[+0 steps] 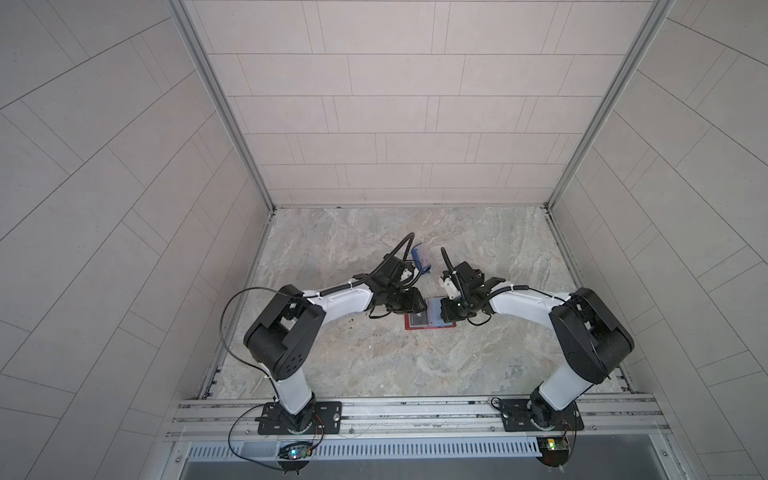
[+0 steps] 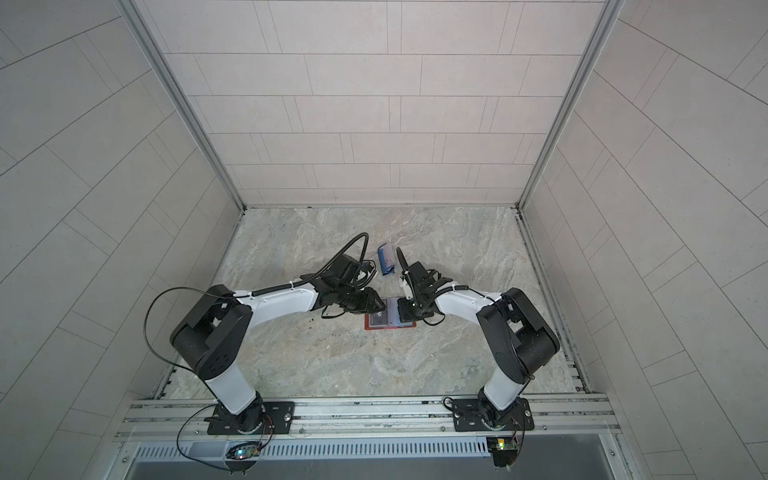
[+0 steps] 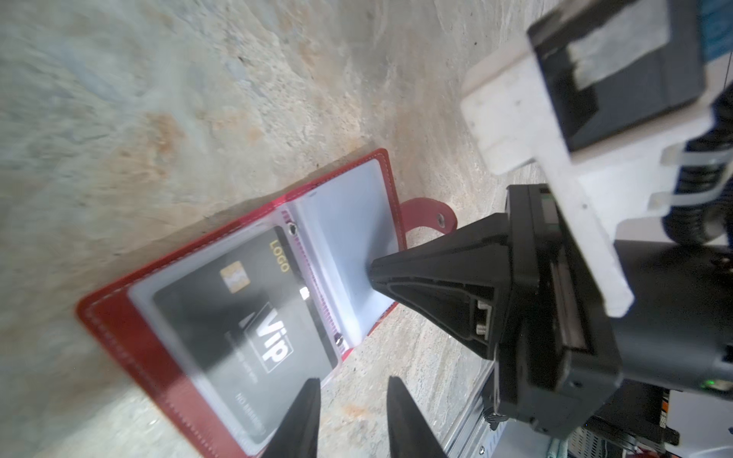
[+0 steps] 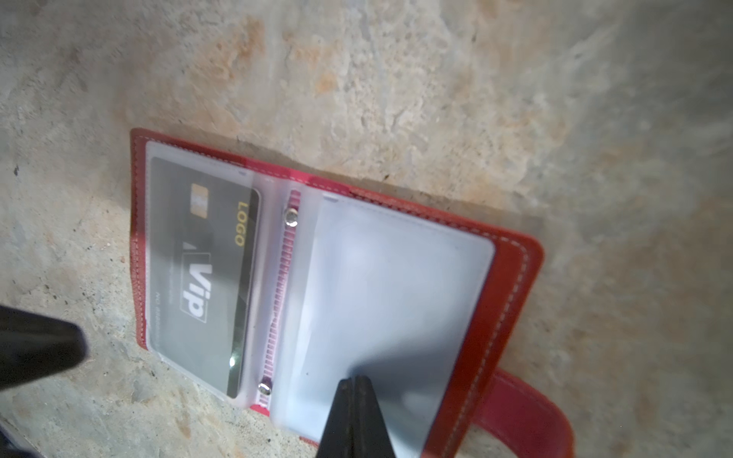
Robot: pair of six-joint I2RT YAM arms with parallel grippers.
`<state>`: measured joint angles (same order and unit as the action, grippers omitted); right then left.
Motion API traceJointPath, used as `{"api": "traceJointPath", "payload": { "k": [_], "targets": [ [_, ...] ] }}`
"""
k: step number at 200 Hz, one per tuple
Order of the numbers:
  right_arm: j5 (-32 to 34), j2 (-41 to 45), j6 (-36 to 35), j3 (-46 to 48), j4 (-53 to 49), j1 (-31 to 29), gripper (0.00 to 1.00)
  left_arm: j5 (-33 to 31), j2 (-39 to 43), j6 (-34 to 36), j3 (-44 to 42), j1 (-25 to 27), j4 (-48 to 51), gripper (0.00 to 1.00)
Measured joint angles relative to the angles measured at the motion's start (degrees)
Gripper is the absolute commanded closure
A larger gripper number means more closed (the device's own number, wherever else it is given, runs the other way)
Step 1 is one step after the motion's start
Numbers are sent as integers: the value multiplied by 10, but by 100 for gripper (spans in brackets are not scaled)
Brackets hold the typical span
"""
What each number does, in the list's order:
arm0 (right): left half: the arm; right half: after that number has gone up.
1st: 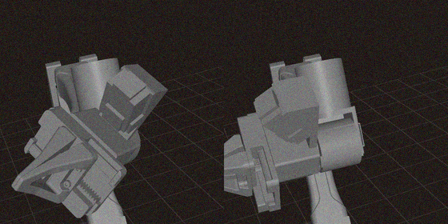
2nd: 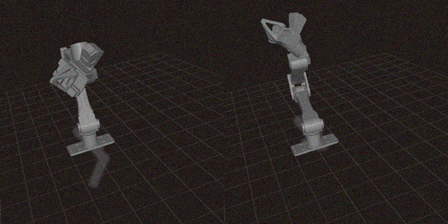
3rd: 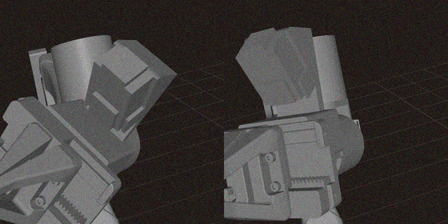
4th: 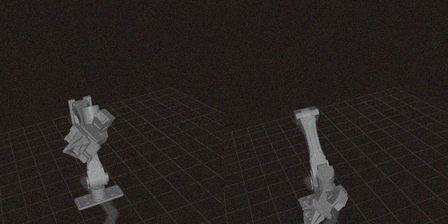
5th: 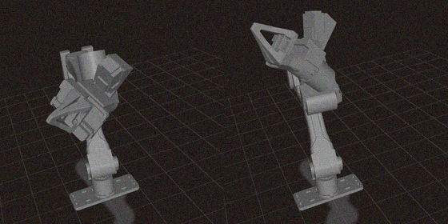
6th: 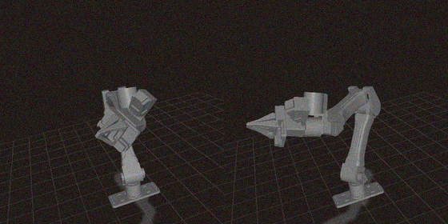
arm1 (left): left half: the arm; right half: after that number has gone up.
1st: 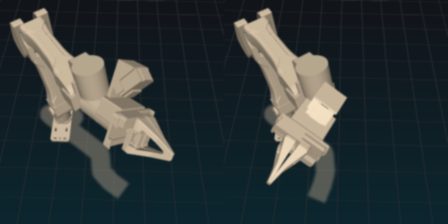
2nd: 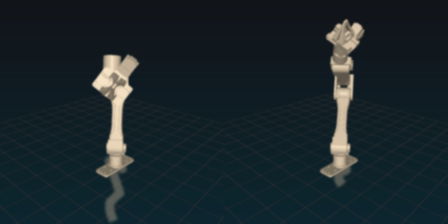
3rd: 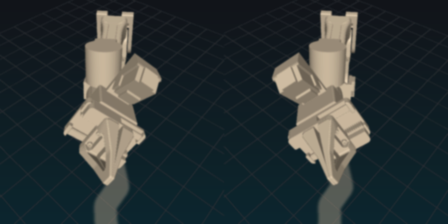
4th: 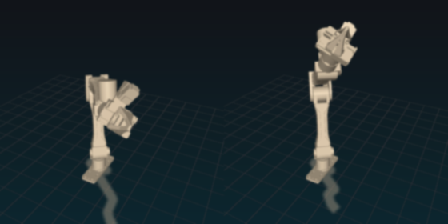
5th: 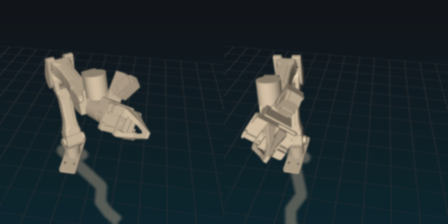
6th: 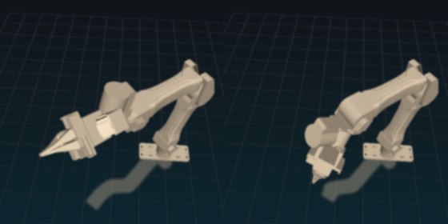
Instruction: Put the credit cards into the card holder
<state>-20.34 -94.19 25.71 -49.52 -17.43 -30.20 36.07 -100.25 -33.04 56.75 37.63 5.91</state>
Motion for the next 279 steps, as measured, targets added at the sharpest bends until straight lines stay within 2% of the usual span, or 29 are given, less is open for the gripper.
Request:
{"api": "traceJointPath", "payload": {
  "k": [48,119,217,257,279],
  "targets": [
    [-3,8,5,13,16,0,96,14,-26,-15,1,4,-18,68],
    [30,24,7,22,1,4,98,39,-64,-51,6,4,-78,69],
    [1,12,7,23,28,7,99,48,-132,-80,47,12,-104,71],
    [-9,11,11,28,42,7,99,48,-139,-83,51,16,-110,76],
    [-10,13,12,29,43,7,99,48,-141,-85,51,16,-113,86]
  ]
}}
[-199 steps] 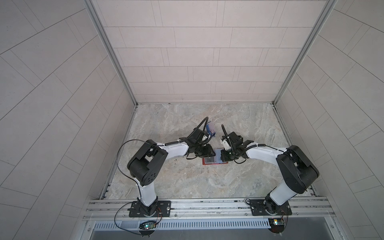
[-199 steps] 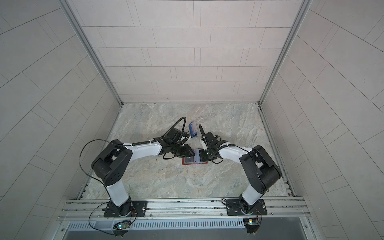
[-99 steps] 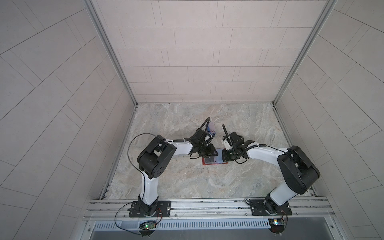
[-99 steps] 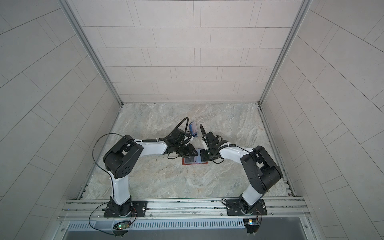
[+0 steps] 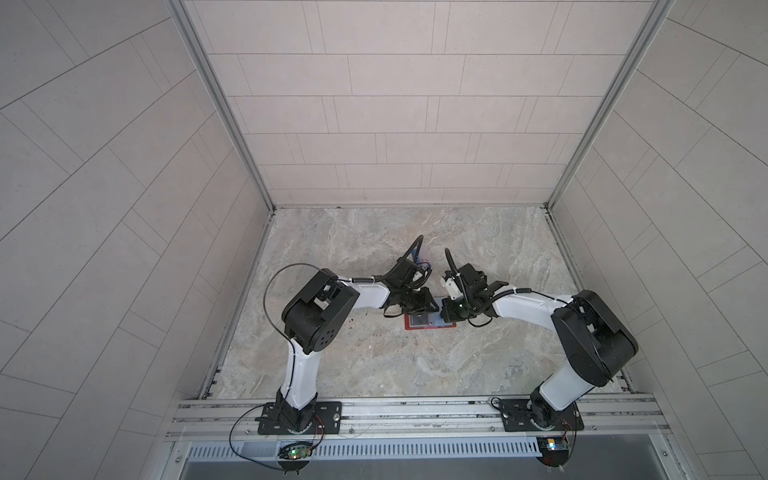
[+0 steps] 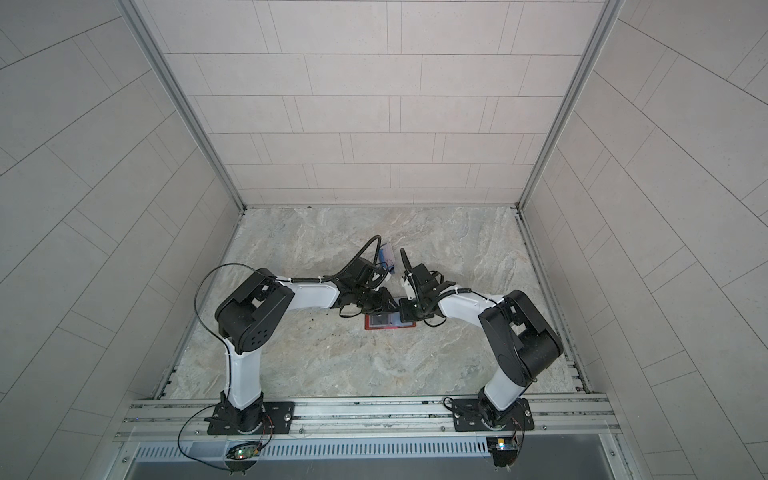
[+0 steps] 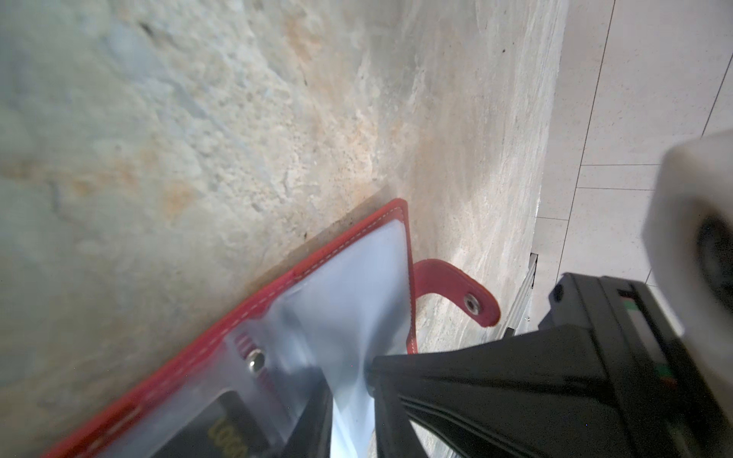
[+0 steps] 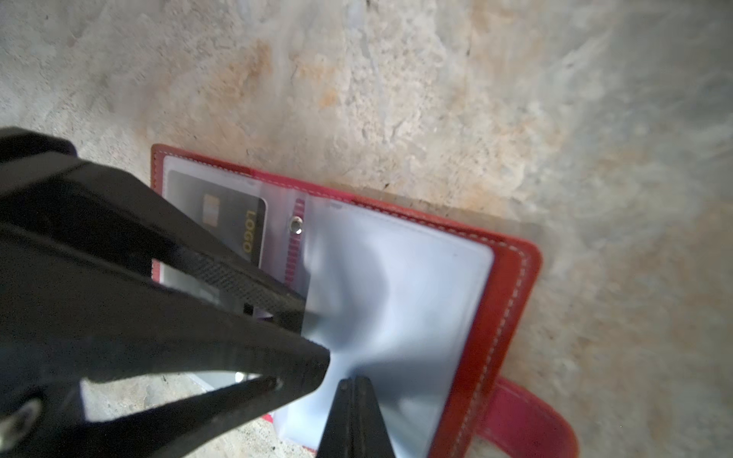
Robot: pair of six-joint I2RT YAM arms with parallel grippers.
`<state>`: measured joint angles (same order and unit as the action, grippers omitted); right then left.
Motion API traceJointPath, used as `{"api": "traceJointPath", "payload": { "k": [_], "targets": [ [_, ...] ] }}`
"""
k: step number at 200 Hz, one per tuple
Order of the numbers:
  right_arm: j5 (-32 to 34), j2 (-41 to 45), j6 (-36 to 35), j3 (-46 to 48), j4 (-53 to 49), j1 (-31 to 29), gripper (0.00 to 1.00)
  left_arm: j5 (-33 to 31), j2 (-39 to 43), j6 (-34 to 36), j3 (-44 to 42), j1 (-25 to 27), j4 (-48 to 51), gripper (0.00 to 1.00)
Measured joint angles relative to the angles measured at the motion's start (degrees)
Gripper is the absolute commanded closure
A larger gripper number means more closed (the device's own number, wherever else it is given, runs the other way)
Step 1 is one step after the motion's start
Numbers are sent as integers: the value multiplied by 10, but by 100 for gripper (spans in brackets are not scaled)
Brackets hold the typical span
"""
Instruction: Put the credit cards into the card holder
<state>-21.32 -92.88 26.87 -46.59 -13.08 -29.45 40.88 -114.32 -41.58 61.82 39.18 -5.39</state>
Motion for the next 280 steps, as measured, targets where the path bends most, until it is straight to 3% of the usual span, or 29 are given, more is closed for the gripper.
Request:
{"api": "traceJointPath", "payload": {
  "k": [31,91,199,243,280],
  "targets": [
    [16,16,1,6,-15,0,96,0,-2,0,0,2,-2,100],
    [54,88,-1,6,-70,23,96,-10,10,3,0,2,17,100],
    [11,20,-17,-39,-90,31,94,-26,44,16,0,2,46,100],
    [-53,-11,-13,-42,-63,31,85,-32,59,25,-4,2,53,77],
    [-95,-32,-5,-64,-40,26,75,-68,110,52,-11,2,83,72]
  ]
}}
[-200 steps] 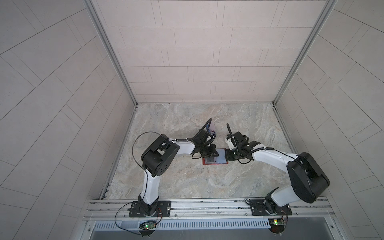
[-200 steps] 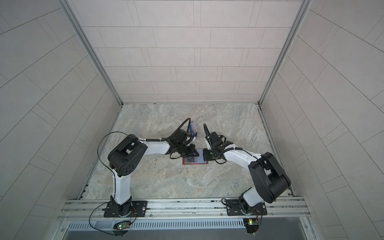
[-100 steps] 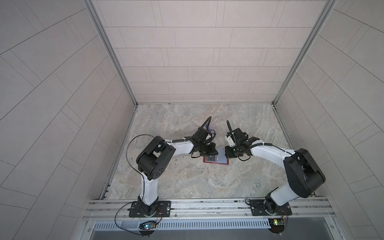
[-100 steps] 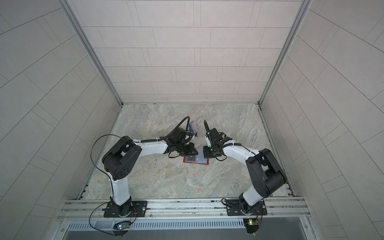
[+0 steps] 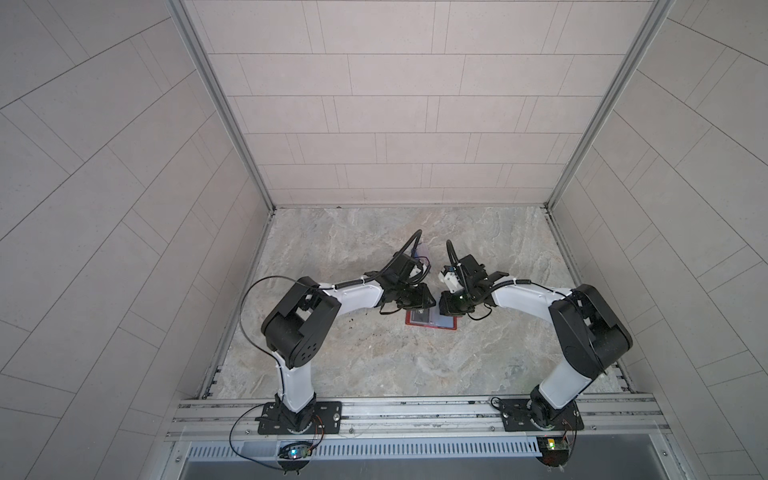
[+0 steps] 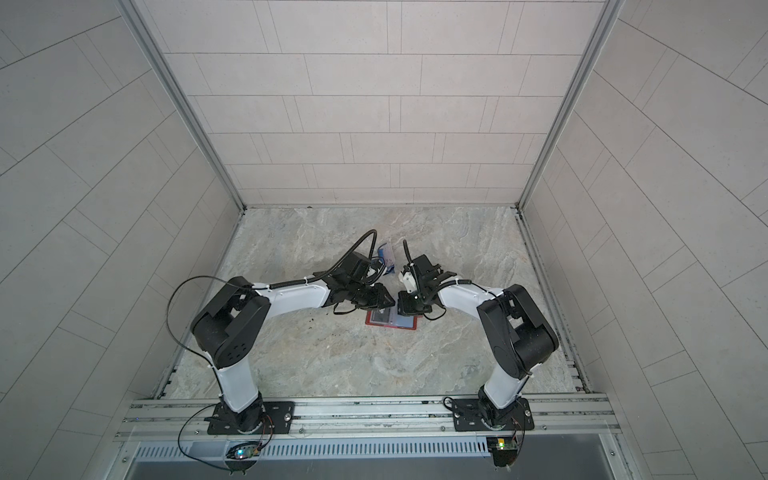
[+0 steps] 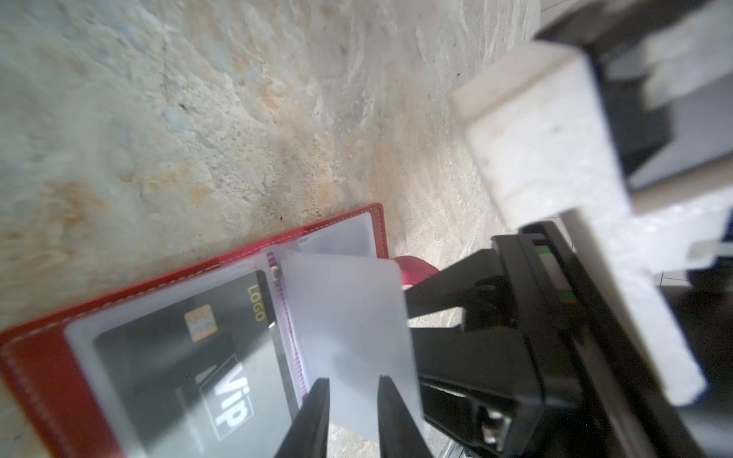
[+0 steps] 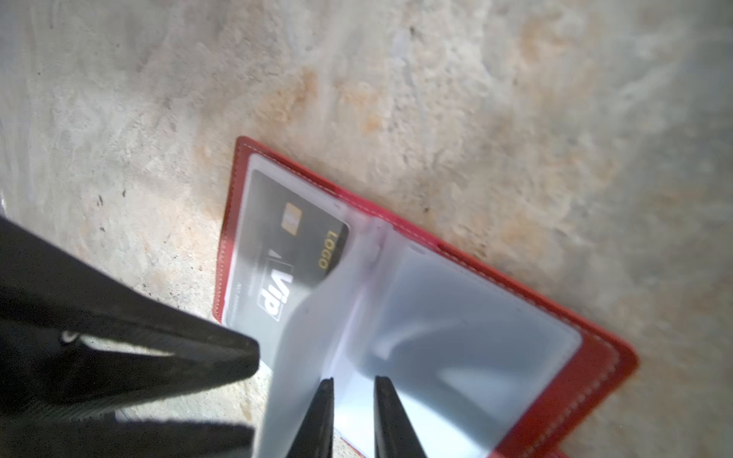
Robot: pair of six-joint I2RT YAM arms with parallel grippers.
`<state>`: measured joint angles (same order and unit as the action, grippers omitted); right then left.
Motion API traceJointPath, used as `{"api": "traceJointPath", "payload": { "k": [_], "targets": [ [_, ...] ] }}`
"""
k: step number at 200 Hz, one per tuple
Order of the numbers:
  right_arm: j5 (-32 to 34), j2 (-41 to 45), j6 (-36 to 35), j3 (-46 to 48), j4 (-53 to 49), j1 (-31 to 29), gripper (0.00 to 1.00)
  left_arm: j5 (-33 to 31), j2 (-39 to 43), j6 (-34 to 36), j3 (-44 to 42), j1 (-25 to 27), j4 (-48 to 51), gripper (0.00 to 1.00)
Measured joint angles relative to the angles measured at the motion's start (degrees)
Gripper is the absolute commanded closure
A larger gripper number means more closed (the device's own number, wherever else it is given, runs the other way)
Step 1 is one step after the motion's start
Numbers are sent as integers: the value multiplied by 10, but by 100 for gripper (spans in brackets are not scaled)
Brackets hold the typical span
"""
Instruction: Put the credit cards into the card holder
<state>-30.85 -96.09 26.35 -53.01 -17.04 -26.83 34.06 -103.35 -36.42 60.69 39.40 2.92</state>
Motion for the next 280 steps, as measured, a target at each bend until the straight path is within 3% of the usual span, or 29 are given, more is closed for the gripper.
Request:
{"api": "traceJointPath", "payload": {
  "k": [39,64,154,210,280],
  "targets": [
    [-25,-33,3,-35,9,-16,75,-58,65,20,-25,-5,31,72],
    [-32,-56,4,-48,12,-29,81,-77,82,32,-32,-8,47,74],
    [-35,-76,10,-52,20,-35,96,-49,13,33,-38,-11,32,82],
    [-29,-75,8,-52,19,-35,92,-44,-10,28,-45,-11,25,82],
    [38,-14,-23,-107,-54,-18,82,-28,-10,28,-20,-25,48,77]
  ]
}}
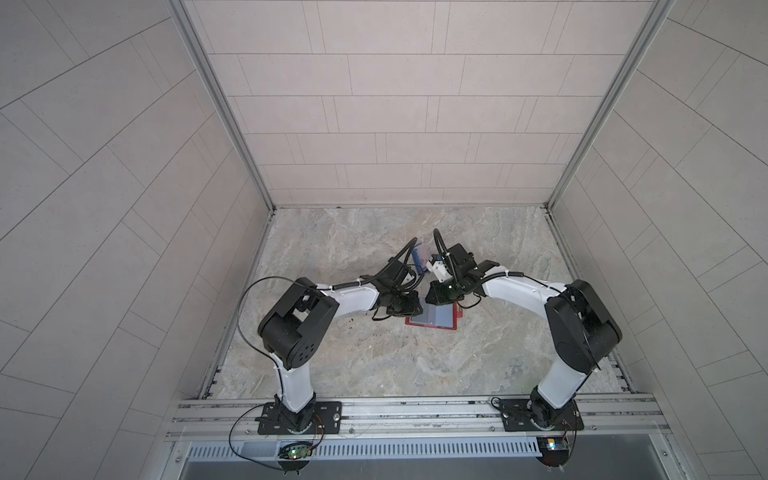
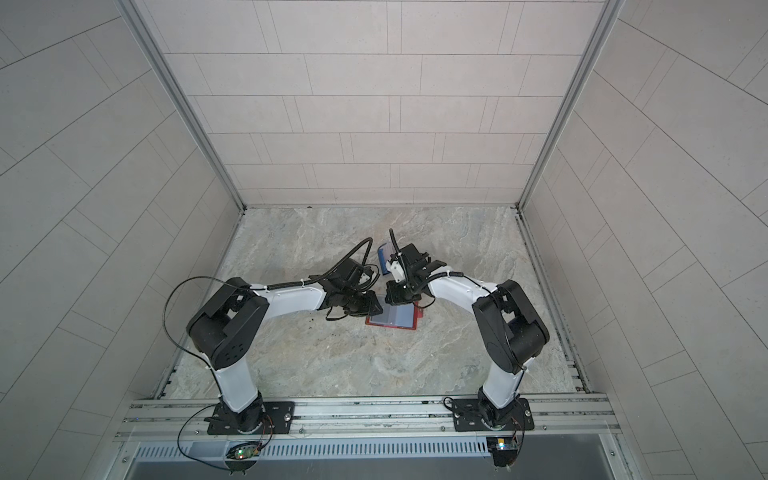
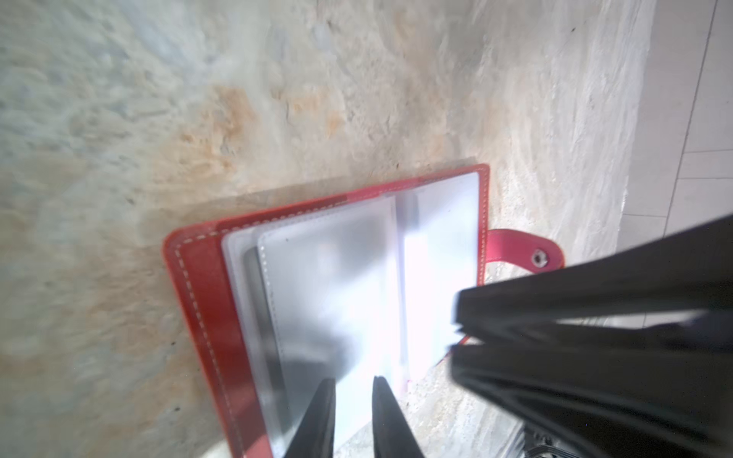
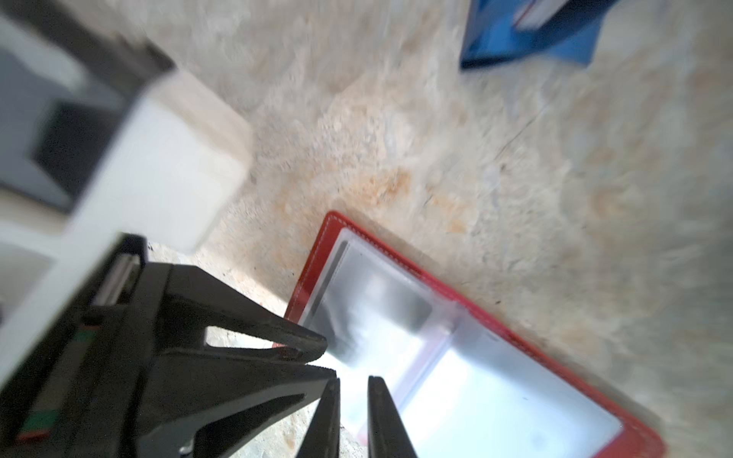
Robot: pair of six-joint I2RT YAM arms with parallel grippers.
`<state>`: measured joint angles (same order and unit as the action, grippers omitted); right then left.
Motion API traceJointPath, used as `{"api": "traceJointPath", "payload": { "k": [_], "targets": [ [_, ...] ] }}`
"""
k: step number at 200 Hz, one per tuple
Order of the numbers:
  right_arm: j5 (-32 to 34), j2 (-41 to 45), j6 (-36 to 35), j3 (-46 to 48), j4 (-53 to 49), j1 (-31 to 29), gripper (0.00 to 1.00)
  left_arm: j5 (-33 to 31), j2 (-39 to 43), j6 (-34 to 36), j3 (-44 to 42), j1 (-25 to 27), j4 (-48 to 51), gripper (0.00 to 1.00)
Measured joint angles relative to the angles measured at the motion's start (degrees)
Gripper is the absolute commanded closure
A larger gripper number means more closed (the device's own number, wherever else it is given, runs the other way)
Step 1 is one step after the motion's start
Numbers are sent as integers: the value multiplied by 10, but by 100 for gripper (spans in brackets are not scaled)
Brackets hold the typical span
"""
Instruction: Put the credit cards into the card holder
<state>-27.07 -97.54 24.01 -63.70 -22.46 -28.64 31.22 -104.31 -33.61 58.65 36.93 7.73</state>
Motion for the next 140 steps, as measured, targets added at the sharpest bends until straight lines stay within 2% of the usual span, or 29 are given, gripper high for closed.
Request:
{"api": "traceJointPath", "payload": {
  "k": [62,100,140],
  "targets": [
    [36,-9,-52,-114,-80,56,70,11,-3,9,112,-45,32,72],
    [40,-74,-79,-215,-119,85,61,-1,-50,10,182,-74,36,69],
    [40,-166,-103,-318,-160,91,54,-13,-125,-6,231,-104,38,67]
  ]
}}
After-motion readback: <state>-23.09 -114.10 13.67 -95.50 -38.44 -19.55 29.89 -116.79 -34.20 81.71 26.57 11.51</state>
